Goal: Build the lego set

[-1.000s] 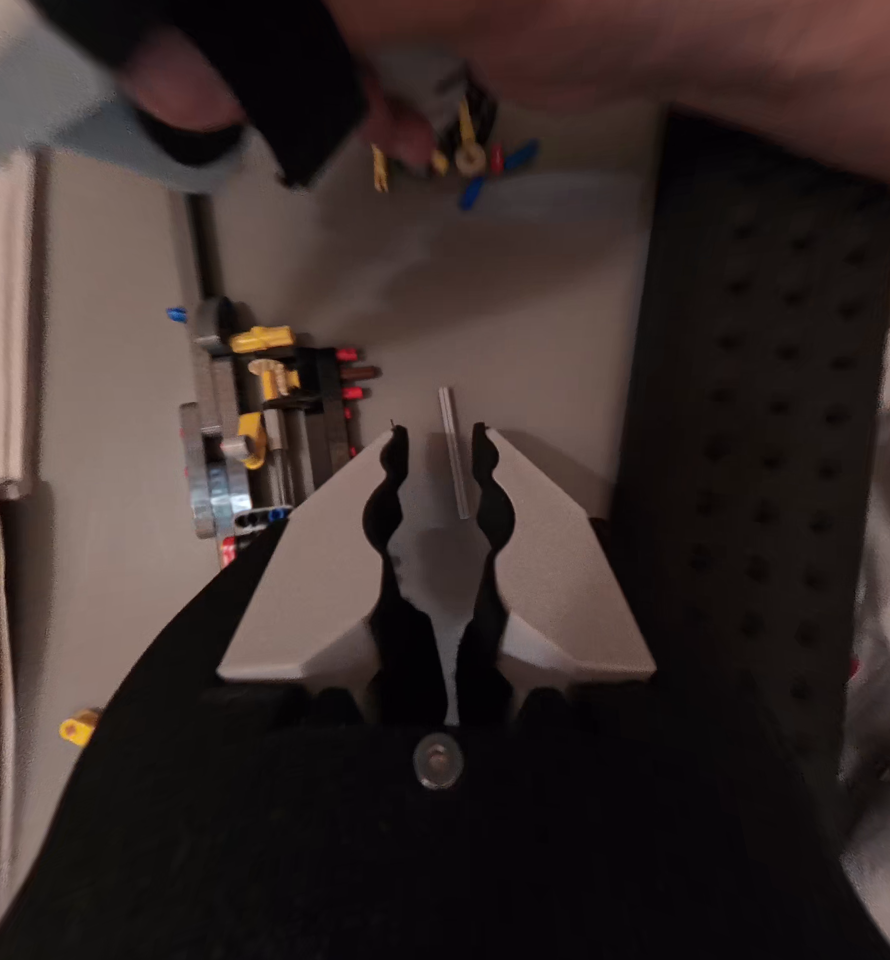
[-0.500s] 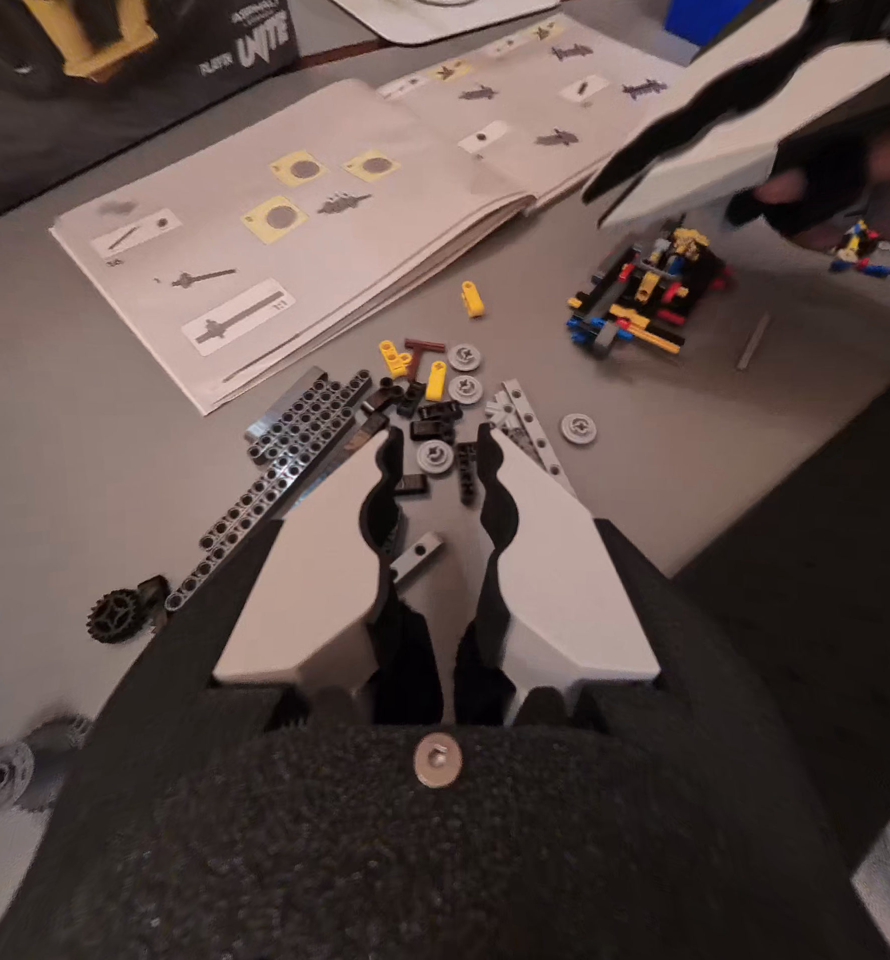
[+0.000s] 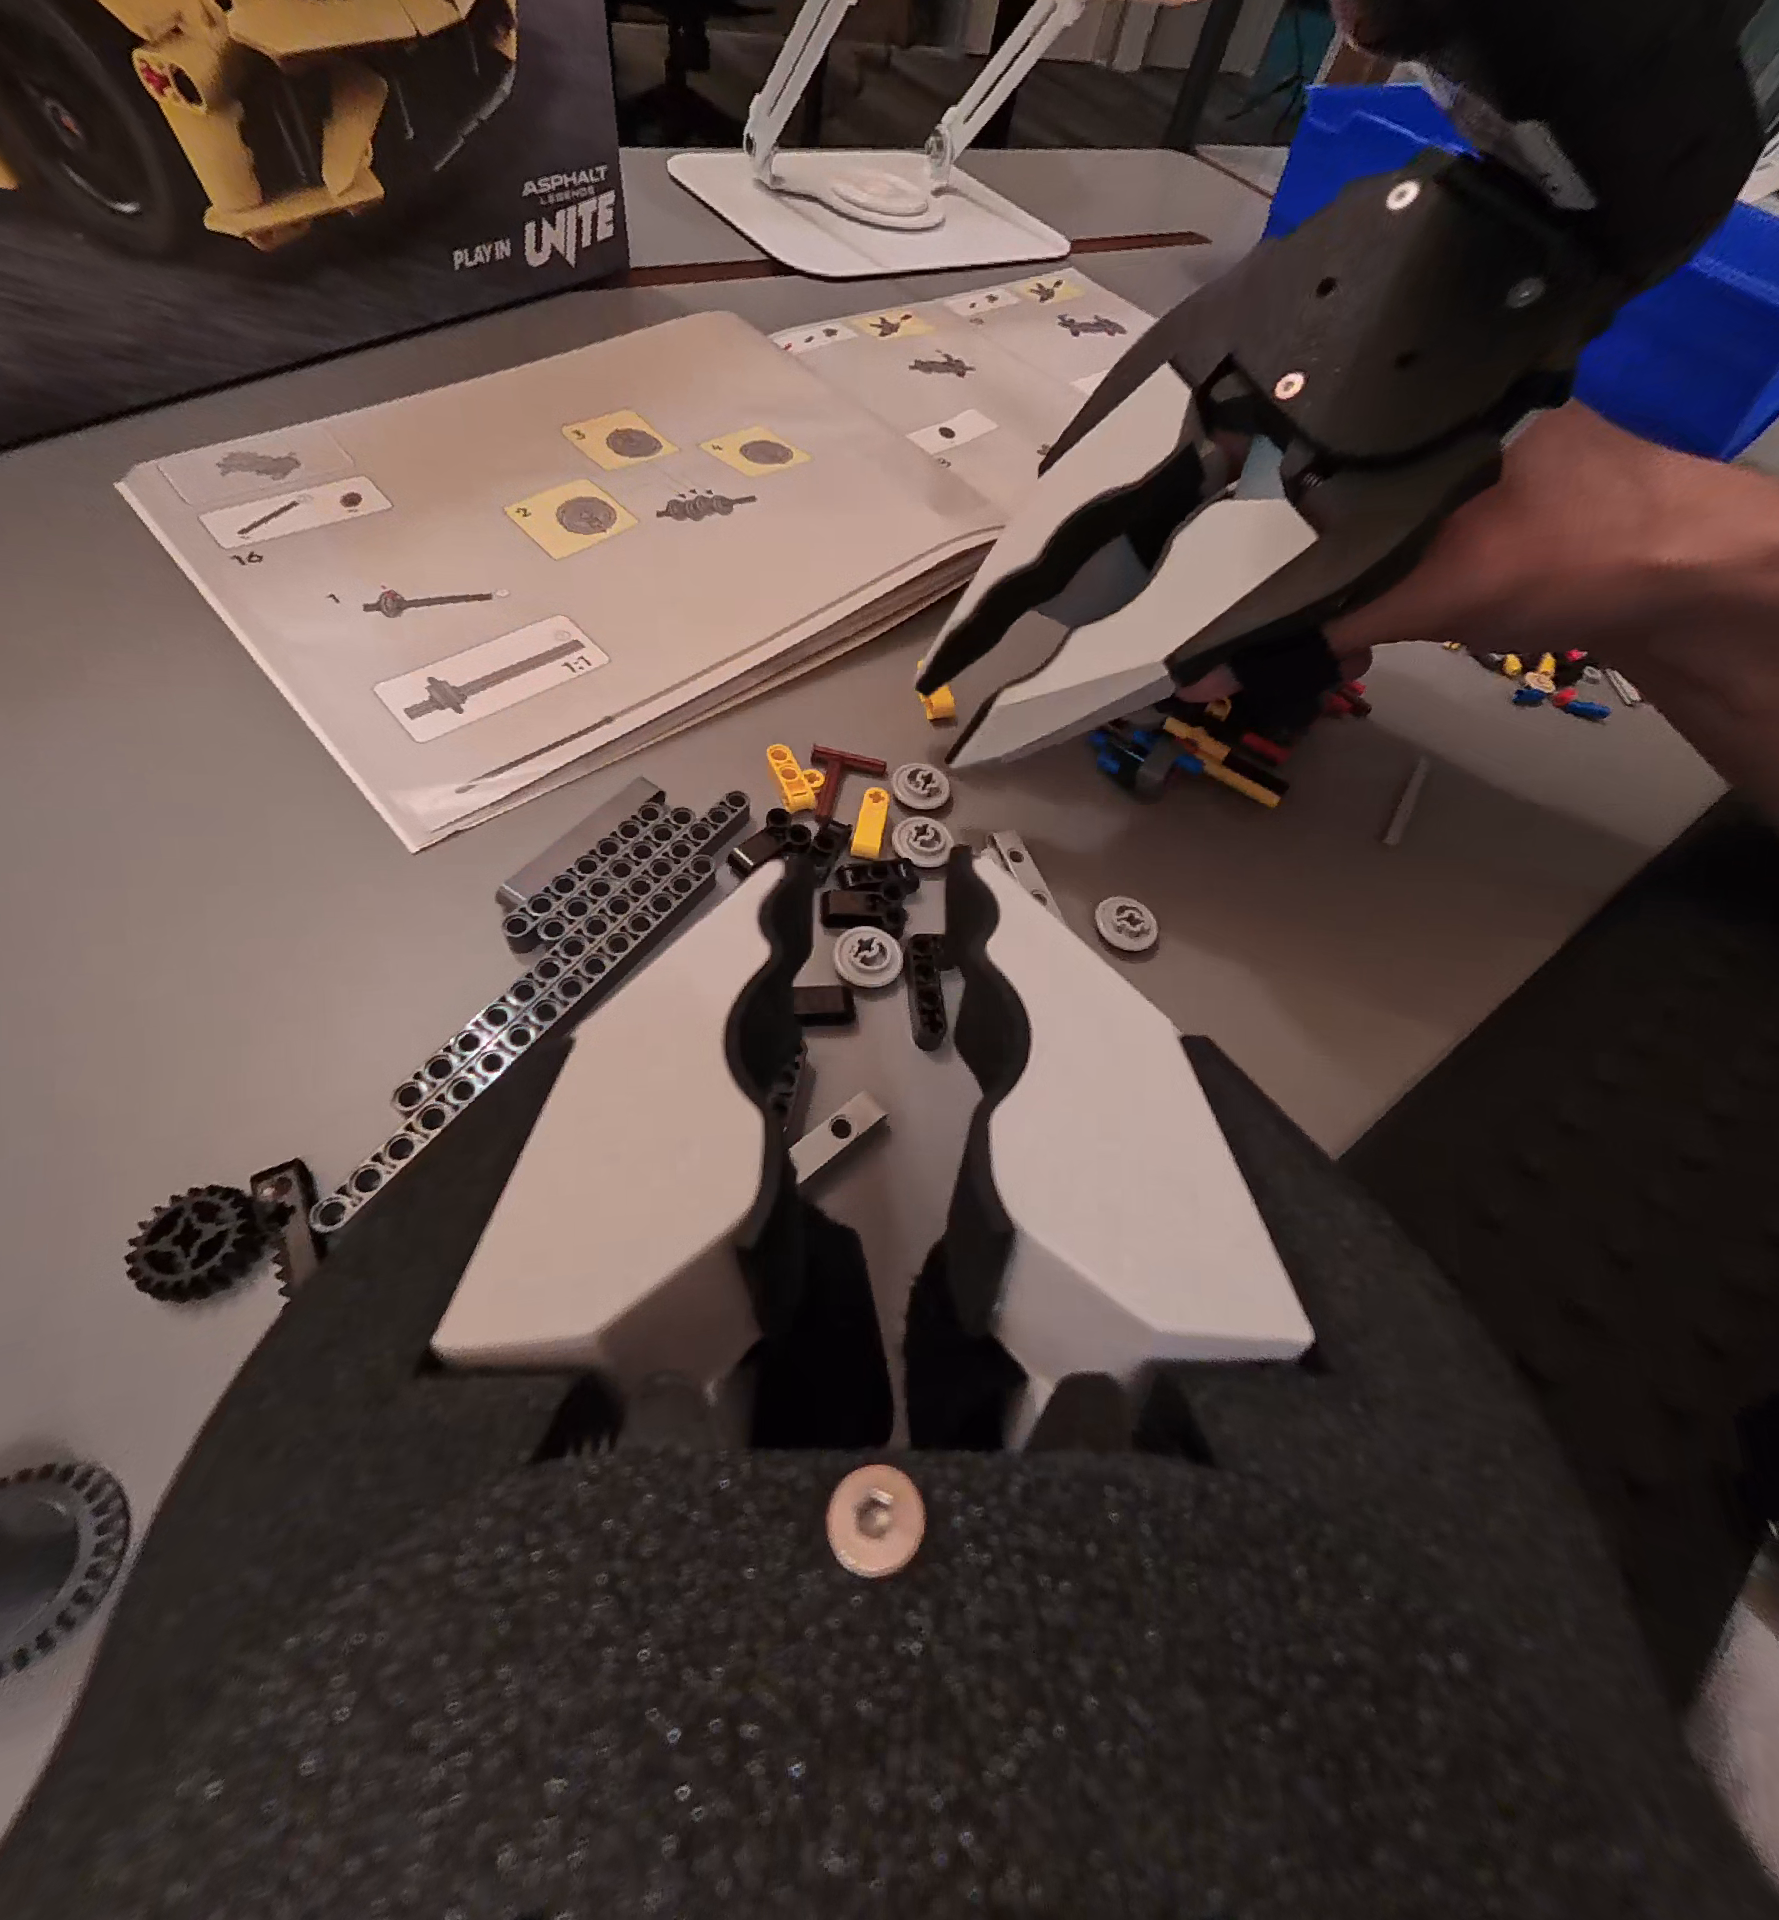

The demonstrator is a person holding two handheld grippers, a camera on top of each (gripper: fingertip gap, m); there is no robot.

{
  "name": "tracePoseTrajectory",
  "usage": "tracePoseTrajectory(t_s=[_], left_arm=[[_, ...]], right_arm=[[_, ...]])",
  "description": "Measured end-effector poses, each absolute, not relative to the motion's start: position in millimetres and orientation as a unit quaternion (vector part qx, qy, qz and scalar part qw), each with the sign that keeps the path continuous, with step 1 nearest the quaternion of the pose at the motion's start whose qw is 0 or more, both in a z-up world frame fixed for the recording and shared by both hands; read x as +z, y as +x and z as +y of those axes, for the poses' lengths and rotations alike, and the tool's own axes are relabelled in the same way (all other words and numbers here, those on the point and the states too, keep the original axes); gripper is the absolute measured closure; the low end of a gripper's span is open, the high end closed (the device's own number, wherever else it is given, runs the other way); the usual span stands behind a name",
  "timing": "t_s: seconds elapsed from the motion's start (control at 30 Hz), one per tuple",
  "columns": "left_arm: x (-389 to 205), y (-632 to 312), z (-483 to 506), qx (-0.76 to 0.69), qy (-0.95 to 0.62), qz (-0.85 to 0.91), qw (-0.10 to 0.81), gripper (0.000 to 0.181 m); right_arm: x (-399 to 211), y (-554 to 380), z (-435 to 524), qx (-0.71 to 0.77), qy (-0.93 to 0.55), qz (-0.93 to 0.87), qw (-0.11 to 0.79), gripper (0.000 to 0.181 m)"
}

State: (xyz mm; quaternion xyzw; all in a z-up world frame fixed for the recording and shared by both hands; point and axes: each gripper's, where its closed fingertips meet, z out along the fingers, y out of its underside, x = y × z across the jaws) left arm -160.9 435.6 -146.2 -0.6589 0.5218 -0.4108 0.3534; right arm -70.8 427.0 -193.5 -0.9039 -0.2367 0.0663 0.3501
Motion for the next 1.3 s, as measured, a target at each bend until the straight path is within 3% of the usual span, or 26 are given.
tracePoseTrajectory(t_s=[0.63,0.83,0.97,1.3], left_arm=[[-147.7,-160.0,430.3,-0.390,-0.645,0.544,0.369,0.158],[-147.1,-160.1,429.6,-0.385,-0.642,0.547,0.376,0.158],[-146.8,-160.2,428.9,-0.384,-0.640,0.548,0.377,0.158],[-163.3,-155.0,418.8,-0.364,-0.640,0.588,0.335,0.158]], right_arm=[[-213.1,-81.2,424.6,0.061,-0.927,-0.273,0.251,0.164],[-171.2,-77.8,415.3,0.052,-0.911,-0.257,0.320,0.164],[-132.4,-55.9,370.2,0.026,-0.902,-0.210,0.377,0.164],[-193.1,0.6,240.4,-0.022,-0.959,-0.063,0.274,0.164]])
